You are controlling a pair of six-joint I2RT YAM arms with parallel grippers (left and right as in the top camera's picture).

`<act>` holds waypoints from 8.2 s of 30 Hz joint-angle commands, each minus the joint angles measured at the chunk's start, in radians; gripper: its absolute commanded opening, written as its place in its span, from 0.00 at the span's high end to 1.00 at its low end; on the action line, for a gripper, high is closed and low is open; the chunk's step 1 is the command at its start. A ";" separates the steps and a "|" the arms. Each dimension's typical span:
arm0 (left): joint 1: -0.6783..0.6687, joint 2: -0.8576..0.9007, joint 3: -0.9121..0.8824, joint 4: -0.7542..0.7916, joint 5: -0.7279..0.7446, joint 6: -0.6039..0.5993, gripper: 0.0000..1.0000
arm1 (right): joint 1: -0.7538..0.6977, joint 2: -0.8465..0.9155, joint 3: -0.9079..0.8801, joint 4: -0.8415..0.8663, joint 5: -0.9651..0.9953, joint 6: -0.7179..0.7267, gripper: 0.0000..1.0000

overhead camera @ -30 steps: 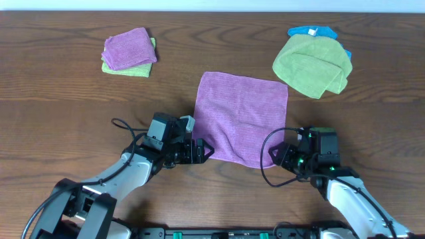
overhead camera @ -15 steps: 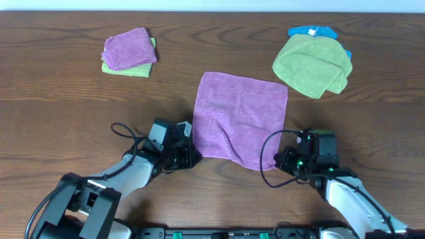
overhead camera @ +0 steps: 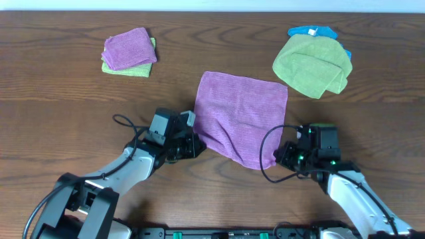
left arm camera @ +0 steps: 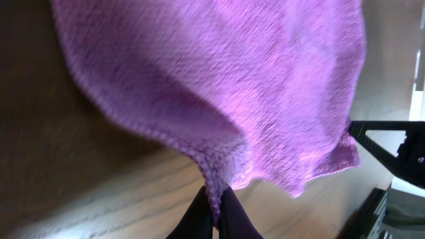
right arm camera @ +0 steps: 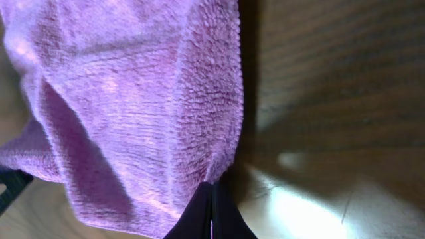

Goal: Fold the cloth
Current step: 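Lift the near edge and fold it forward over the far edge, then lower the folded edge onto the far edge and press it down, then hold the left end with the left gripper and release the right gripper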

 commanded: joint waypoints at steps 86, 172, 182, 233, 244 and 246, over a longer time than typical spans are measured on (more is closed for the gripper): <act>0.156 0.508 0.806 -0.155 -0.018 0.363 0.94 | -0.041 0.463 0.589 0.113 0.292 0.043 0.99; 0.125 0.583 0.905 -0.444 -0.173 0.372 0.05 | -0.042 0.583 0.663 0.101 0.221 0.003 0.28; 0.132 0.575 1.077 -0.632 -0.074 0.446 0.05 | -0.042 0.565 0.845 -0.223 0.286 -0.119 0.34; 0.006 0.663 1.077 -0.548 -0.307 0.464 0.94 | 0.064 0.521 0.817 -0.286 0.379 -0.224 0.98; 0.006 0.734 1.077 -0.529 -0.327 0.472 0.94 | 0.064 0.521 0.817 -0.287 0.378 -0.227 0.98; 0.005 0.751 1.077 -0.532 -0.326 0.471 0.94 | 0.064 0.521 0.817 -0.288 0.378 -0.227 0.98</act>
